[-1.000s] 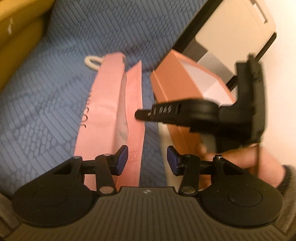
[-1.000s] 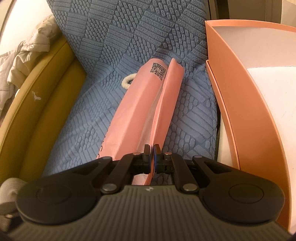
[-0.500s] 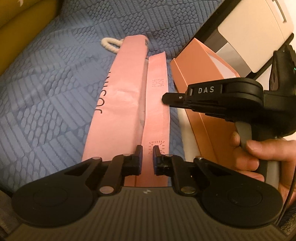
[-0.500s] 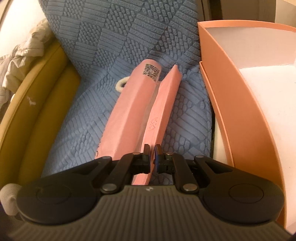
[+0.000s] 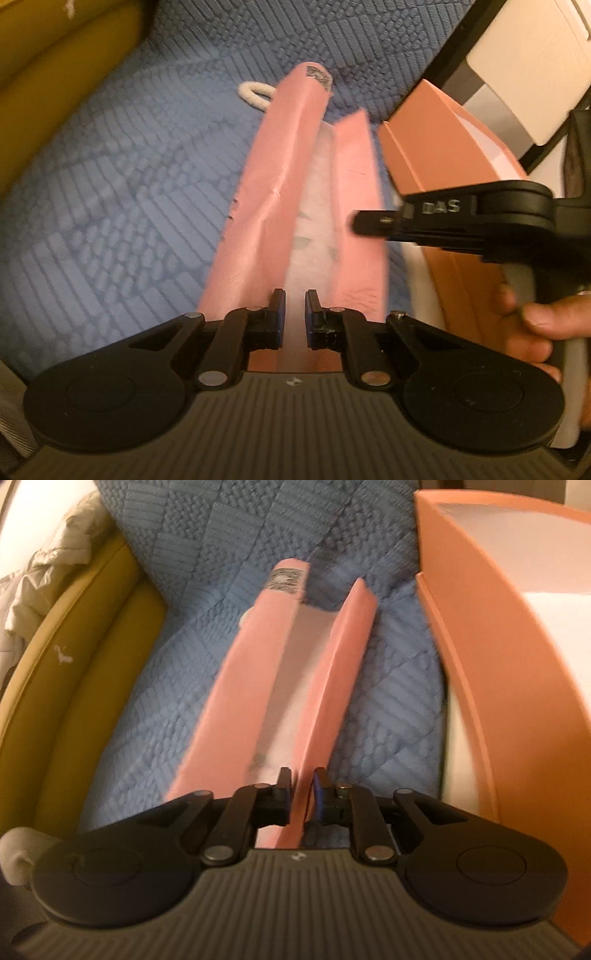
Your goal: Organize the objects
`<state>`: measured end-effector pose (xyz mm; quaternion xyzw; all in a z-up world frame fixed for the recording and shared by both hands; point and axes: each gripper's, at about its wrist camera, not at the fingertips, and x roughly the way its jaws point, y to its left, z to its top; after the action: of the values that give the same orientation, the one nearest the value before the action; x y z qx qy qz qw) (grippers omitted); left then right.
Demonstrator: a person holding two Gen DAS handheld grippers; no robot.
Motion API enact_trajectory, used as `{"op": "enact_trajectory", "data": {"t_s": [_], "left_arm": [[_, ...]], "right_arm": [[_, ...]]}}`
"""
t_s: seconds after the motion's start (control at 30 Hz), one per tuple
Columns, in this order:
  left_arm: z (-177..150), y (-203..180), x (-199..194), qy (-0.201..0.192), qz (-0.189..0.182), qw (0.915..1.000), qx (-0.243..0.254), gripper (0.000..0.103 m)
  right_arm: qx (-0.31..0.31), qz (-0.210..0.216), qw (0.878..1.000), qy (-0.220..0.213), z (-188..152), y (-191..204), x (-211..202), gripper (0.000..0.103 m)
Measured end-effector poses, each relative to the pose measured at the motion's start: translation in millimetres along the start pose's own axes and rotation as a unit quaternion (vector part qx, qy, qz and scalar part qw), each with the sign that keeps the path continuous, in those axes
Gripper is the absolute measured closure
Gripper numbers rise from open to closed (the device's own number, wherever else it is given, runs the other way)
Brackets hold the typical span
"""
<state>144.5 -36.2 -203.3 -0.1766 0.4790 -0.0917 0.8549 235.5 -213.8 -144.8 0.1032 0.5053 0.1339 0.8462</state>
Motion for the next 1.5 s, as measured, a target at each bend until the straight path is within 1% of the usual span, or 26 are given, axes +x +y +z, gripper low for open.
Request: {"op": "enact_trajectory", "data": {"t_s": [0.07, 0.17, 0.3, 0.33, 0.37, 0.4, 0.43, 0.47, 0.53, 0.63, 0.67, 0.73, 0.8, 0.83, 0.87, 0.9, 0.97, 1.0, 1.07, 1.1, 1.17, 1.2, 1.23, 1.3, 1.37, 1.5], "left_arm": [[0, 4, 0, -0.001, 0.002, 1.0000, -0.004, 0.089], [1, 8, -1, -0.002, 0.000, 1.0000, -0.007, 0.089], [2, 10, -1, 0.000, -0.026, 0.9996, -0.003, 0.086], [2, 8, 0, 0.000, -0.035, 0.9994, -0.002, 0.080], [3, 6, 0, -0.002, -0.046, 0.9989, -0.002, 0.072], [3, 5, 0, -0.003, -0.056, 0.9984, -0.002, 0.067], [2, 3, 0, -0.005, -0.065, 0.9979, -0.001, 0.057], [2, 1, -1, -0.008, -0.075, 0.9971, 0.002, 0.052], [0, -3, -1, -0.012, -0.098, 0.9950, 0.008, 0.050], [-2, -9, 2, -0.006, -0.130, 0.9914, 0.013, 0.048], [-3, -11, 4, -0.004, -0.136, 0.9905, 0.017, 0.048], [-5, -19, 6, -0.002, -0.128, 0.9911, 0.036, 0.048], [-7, -26, 9, 0.001, -0.103, 0.9931, 0.057, 0.049], [-8, -29, 11, 0.006, -0.087, 0.9940, 0.066, 0.052], [-9, -31, 13, 0.007, -0.079, 0.9945, 0.069, 0.063], [-9, -30, 13, 0.010, -0.072, 0.9950, 0.069, 0.068], [-8, -24, 13, 0.014, -0.070, 0.9957, 0.059, 0.081], [-7, -21, 12, 0.013, -0.072, 0.9960, 0.052, 0.083], [-6, -14, 11, 0.014, -0.080, 0.9963, 0.030, 0.091], [-6, -10, 10, 0.016, -0.084, 0.9962, 0.015, 0.092], [-5, 2, 9, 0.022, -0.090, 0.9956, -0.018, 0.094], [-6, 6, 9, 0.024, -0.090, 0.9951, -0.032, 0.095], [-5, 9, 9, 0.025, -0.092, 0.9945, -0.044, 0.095], [-5, 13, 9, 0.029, -0.096, 0.9930, -0.062, 0.095], [-5, 14, 9, 0.030, -0.098, 0.9925, -0.068, 0.095], [-5, 12, 9, 0.030, -0.094, 0.9931, -0.063, 0.095]], "right_arm": [[0.002, -0.012, 1.000, -0.008, 0, -2, -3, 0.094], [0.004, -0.010, 1.000, -0.006, 0, -4, -4, 0.094], [-0.007, -0.011, 1.000, -0.001, 0, 1, -1, 0.094], [-0.008, -0.009, 1.000, 0.000, 2, 0, 2, 0.094], [-0.008, -0.008, 1.000, 0.000, 2, 0, 1, 0.094], [-0.007, -0.007, 1.000, 0.000, 3, 0, 1, 0.094], [-0.004, -0.006, 1.000, 0.000, 5, 0, 1, 0.094], [-0.003, -0.006, 1.000, 0.001, 5, 0, 1, 0.094], [-0.002, -0.005, 1.000, 0.001, 5, -1, 1, 0.094], [-0.006, -0.002, 1.000, 0.004, 4, 1, 1, 0.094], [-0.006, -0.002, 1.000, 0.004, 4, 1, 1, 0.094], [-0.005, -0.002, 1.000, 0.004, 5, 1, 1, 0.094], [-0.004, -0.002, 1.000, 0.005, 5, 1, 1, 0.094], [-0.003, -0.003, 1.000, 0.005, 5, 1, 1, 0.094], [-0.005, -0.003, 1.000, 0.006, 5, 1, 1, 0.094], [-0.009, -0.007, 1.000, 0.009, 5, 1, 2, 0.094], [-0.007, -0.004, 1.000, 0.010, 4, 0, 1, 0.094], [-0.007, -0.004, 1.000, 0.010, 4, 0, 1, 0.093], [-0.005, 0.008, 1.000, 0.008, 5, 1, 0, 0.091], [0.000, 0.015, 1.000, 0.004, 6, 1, -1, 0.090], [0.002, 0.024, 1.000, -0.007, 8, 2, -5, 0.083], [0.000, 0.030, 0.999, -0.015, 9, 3, -7, 0.077], [-0.003, 0.038, 0.999, -0.023, 9, 4, -9, 0.075], [-0.009, 0.054, 0.998, -0.033, 9, 8, -11, 0.075], [-0.015, 0.063, 0.997, -0.031, 6, 12, -8, 0.075], [-0.030, 0.052, 0.998, -0.015, 3, 18, 5, 0.080]]}}
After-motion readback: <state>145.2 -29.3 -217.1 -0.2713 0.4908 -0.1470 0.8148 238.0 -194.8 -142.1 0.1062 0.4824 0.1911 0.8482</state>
